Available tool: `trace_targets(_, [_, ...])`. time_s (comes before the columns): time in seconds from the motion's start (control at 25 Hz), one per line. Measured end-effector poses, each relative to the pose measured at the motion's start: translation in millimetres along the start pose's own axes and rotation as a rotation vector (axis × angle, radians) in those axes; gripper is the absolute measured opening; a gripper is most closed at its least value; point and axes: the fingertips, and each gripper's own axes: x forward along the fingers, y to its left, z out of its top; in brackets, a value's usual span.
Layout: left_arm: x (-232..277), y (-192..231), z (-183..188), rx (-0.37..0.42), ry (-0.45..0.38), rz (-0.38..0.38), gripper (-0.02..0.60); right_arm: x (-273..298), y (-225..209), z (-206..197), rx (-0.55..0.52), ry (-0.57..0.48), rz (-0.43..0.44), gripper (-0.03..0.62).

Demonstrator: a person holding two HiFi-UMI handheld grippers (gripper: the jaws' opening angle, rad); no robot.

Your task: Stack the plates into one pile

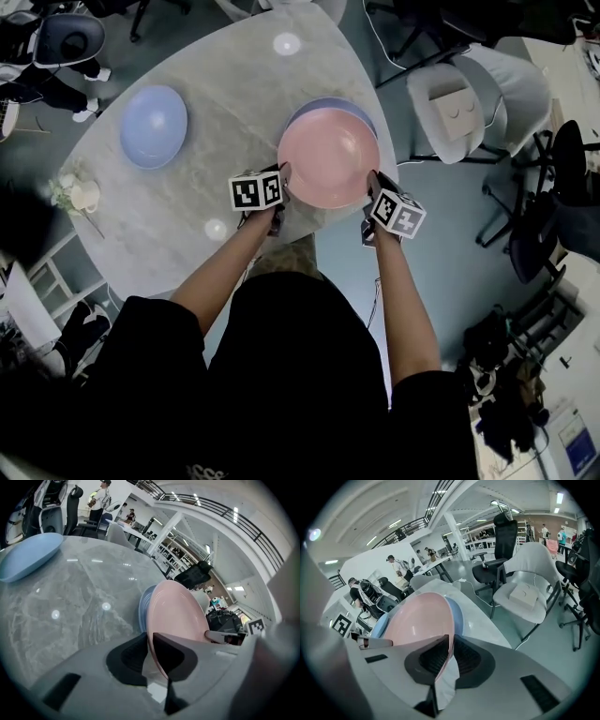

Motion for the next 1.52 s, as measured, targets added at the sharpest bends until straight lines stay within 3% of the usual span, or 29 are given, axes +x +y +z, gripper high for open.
trace_targets(0.36, [19.1, -2.7, 13.4, -0.01, 0.067, -0.019, 0.064, 28.0, -16.9, 13.8, 0.024, 0.028, -0.012, 0.034])
trace_targets(0.64, [16.6, -3.5, 9.7, 0.038, 0.074, 0.005, 0.152, 34.0, -24.9, 28.0, 0.071, -0.011, -0.019, 0.034])
trace_targets(0.92, [24.0, 5.2, 11.4, -0.001, 0.054, -0.002, 0.152, 38.2, -20.1, 31.9, -0.059, 0.012, -0.035, 0.035])
trace_targets(1.16, [26.8, 5.9, 17.3, 0.01, 0.036, 0.003, 0.152, 29.5, -26.3, 31.4, -0.053, -0.011, -0.048, 0.043])
trace_targets(1.32, [33.7, 8.5, 18.3, -0.034, 0.027, 0.0, 0.159, 29.9, -28.5, 30.8, -0.037, 0.018, -0.023, 0.074])
trace_targets(1.52, [37.9, 2.1, 13.7, -0.026, 0.038, -0.007, 0.172, 23.4, -24.6, 35.1, -0.08, 0.046, 0.004, 0.074])
